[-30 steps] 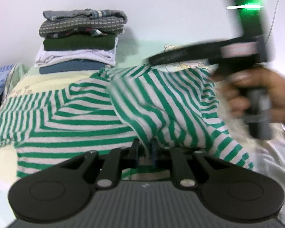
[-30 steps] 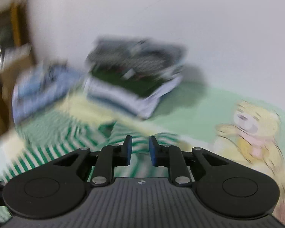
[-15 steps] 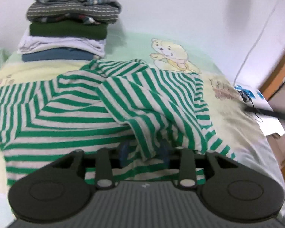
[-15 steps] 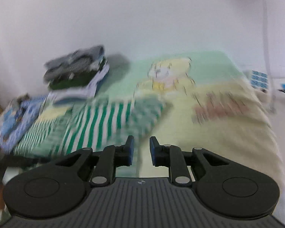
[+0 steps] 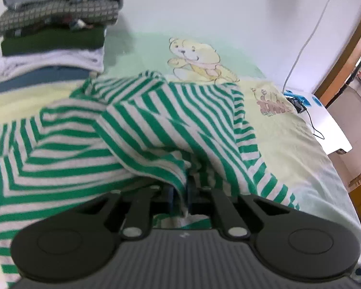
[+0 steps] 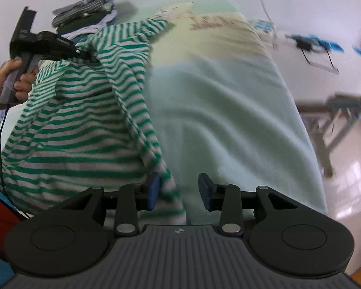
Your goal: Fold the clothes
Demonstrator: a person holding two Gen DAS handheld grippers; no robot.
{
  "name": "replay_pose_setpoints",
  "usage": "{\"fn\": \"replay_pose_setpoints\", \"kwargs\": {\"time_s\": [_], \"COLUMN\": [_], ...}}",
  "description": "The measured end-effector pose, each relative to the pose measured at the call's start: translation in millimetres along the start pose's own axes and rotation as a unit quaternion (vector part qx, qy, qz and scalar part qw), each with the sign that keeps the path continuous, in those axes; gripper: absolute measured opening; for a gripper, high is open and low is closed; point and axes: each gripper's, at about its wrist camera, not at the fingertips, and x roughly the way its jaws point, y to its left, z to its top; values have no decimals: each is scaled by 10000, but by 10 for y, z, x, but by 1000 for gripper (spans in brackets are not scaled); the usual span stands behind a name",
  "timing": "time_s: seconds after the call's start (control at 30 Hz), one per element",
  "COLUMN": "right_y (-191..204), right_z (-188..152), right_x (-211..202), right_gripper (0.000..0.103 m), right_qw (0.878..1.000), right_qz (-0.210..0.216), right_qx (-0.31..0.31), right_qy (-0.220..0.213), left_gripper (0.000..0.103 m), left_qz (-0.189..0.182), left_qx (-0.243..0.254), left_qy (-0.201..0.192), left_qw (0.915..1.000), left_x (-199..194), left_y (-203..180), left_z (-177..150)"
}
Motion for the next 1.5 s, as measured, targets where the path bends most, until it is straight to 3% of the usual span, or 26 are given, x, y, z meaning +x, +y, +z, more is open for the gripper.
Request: {"fn": "replay_pose_setpoints", "kwargs": {"time_s": [0.2,0.27,0.37,0.47,0.57,0.7,0.73,0.77,0.8,0.83,0.97,1.13,1.2,1.3,1.5], "right_y": [-73,-78,-56,-10,31,111,135,153,159,170,250,414,450,483,575], "right_z": [-198,-231,-253,-278,-292,-288,-290,-290,-288,-293,-301,-277,-252,-230,-262], "right_x": [-22,1,16,-27,-68,-115,-118,-120,-123,-128,-155,-248,-310,-318,-176], "right_gripper": [36,23,11,10,10,10,10,10,10,10,10,9,9,9,9], "right_qw": [9991,9988,9991,9995,9997,9993,9991,9989,9986,9981,9954,9899,9888,9877,9851], "right_qz": [322,397,380,282,135,-83,-176,-283,-375,-448,-700,-1178,-1257,-1363,-1643], "right_qx": [267,274,205,-25,-52,-80,-87,-60,17,132,374,237,181,118,-180], "right_qy": [-88,-87,-42,-133,-220,-356,-365,-368,-376,-390,-531,-749,-782,-751,-484], "left_gripper": [3,4,5,13,33,52,51,41,9,0,1,1,5,5,6], "left_qz": [10,38,97,139,-7,-244,-309,-238,-86,-92,-124,-501,-554,-446,-524], "left_qx": [-185,-118,-166,-260,-489,-725,-705,-607,-397,-266,351,594,859,920,376], "left_qy": [97,262,527,611,585,607,628,612,648,679,567,351,445,730,919], "left_qw": [9998,9996,9984,9977,9971,9952,9951,9960,9971,9973,9977,9964,9938,9921,9937], "left_x": [-162,-131,-47,-29,-45,14,40,63,95,80,-102,-429,-436,-226,-96], "left_y": [43,10,26,88,172,235,231,209,171,154,64,13,-25,44,346], "left_z": [180,214,217,181,188,235,244,252,259,252,255,450,488,486,390]}}
